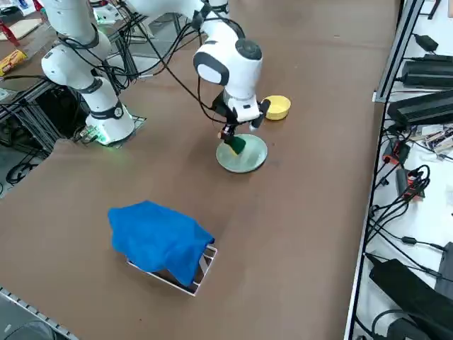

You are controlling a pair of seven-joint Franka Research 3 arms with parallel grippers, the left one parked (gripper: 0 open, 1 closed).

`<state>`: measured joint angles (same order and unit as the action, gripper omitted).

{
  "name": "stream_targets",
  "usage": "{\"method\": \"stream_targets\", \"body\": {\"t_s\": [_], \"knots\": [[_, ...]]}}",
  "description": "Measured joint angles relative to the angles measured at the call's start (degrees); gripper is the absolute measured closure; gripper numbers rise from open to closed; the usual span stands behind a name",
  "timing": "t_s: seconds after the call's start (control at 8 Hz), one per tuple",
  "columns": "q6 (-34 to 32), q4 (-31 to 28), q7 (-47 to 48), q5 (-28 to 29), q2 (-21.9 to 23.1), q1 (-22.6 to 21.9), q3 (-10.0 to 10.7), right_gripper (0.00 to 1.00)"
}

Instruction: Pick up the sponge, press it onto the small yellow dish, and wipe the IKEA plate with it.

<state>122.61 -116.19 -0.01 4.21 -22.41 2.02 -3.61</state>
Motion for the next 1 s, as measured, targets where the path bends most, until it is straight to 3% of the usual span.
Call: {"method": "stream_targets", "body": {"t_s": [0.5, 1.0], "knots": [[3.1, -2.5, -1.3, 0.0, 0.0, 0.5, -0.1, 0.72], [4.3, 0.0, -9.9, 0.0, -2.0, 5.5, 0.0, 0.72]]}}
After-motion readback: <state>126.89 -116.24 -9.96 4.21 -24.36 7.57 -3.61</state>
